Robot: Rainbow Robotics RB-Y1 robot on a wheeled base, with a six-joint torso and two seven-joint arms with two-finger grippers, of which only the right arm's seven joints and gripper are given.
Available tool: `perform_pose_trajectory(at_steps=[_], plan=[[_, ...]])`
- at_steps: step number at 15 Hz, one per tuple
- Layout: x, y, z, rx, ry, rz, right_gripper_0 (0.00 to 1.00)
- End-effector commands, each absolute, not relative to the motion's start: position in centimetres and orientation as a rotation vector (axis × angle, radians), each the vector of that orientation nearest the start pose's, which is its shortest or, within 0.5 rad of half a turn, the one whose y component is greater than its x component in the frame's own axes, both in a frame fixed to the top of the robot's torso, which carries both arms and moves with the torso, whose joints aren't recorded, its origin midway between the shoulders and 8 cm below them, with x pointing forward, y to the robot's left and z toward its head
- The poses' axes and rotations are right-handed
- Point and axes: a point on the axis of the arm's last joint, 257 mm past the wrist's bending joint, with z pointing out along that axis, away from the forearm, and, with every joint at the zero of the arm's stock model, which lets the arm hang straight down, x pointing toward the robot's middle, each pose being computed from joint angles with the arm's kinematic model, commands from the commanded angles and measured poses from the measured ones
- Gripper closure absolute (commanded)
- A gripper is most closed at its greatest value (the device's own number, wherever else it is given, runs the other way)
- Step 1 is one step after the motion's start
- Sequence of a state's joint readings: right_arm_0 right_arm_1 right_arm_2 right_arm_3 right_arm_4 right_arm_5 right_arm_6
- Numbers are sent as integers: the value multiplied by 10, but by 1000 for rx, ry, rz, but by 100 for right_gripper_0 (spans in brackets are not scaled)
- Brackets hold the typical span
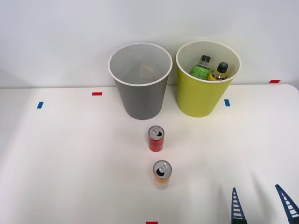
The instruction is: Put cans in the gray bin, plastic bottles in the light green bin
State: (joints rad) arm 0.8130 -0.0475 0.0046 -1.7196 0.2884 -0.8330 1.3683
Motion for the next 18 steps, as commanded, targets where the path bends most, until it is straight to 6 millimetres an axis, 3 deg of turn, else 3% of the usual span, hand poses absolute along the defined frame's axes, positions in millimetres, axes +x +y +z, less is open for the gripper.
perform_pose_trajectory(at_steps=[1, 18], plan=[[266, -270, -268, -135, 1399, -120, 0], [266, -270, -268, -135, 1399, -120, 0]])
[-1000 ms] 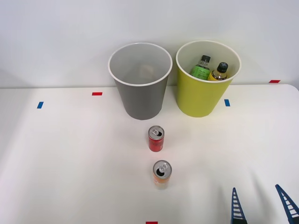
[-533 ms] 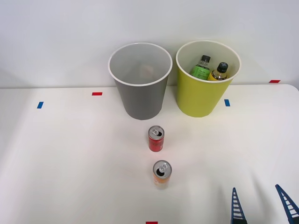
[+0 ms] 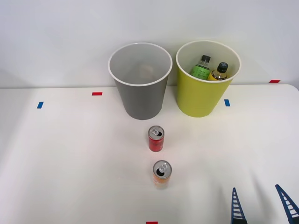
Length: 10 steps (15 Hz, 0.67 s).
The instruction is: Put cans in the gray bin, plastic bottles in the light green bin
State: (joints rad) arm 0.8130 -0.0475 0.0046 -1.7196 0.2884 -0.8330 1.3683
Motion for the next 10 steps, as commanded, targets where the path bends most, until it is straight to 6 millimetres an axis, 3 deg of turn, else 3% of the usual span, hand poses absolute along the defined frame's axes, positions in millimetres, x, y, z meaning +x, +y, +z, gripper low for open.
perform_pose_trajectory(at_steps=[1, 10], plan=[[266, -270, -268, -135, 1399, -120, 0], [266, -270, -268, -135, 1399, -120, 0]])
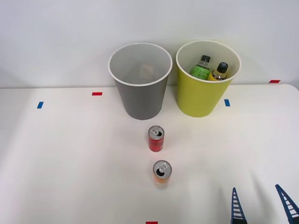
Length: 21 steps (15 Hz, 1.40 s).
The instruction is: Put cans in the gray bin, plastic bottles in the light green bin
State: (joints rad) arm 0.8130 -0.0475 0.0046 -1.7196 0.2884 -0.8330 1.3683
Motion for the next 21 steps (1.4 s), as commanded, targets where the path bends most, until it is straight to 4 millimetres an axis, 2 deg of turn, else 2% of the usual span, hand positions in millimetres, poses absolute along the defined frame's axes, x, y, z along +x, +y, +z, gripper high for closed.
perform_pose_trajectory(at_steps=[1, 19, 20, 21], plan=[[266, -270, -268, -135, 1399, -120, 0], [266, -270, -268, -135, 1399, -120, 0], [259, -272, -288, -122, 1453, -118, 0], [258, -272, -291, -122, 1457, -117, 0]])
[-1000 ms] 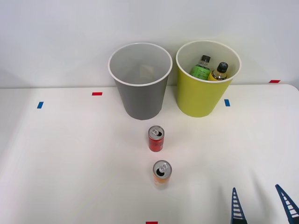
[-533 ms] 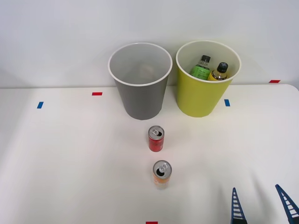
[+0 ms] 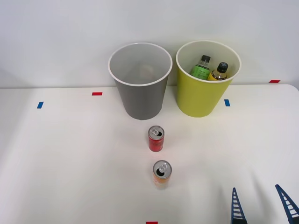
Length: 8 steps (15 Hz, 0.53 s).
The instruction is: Put cans in the gray bin, plastic bottles in the light green bin
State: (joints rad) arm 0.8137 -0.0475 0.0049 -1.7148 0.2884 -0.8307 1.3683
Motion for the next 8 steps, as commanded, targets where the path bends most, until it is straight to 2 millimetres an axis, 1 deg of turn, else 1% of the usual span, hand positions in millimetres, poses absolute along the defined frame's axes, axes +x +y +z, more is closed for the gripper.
perform_pose_trajectory(at_steps=[1, 2, 3, 5, 6, 8], plan=[[257, -274, -289, -110, 1450, -111, 0], [255, -271, -285, -114, 1444, -86, 0], [252, -262, -280, -161, 1439, -56, 0], [250, -238, -270, -242, 1412, 20, 0], [250, -222, -265, -298, 1387, 74, 0], [248, -201, -265, -366, 1372, 134, 0]])
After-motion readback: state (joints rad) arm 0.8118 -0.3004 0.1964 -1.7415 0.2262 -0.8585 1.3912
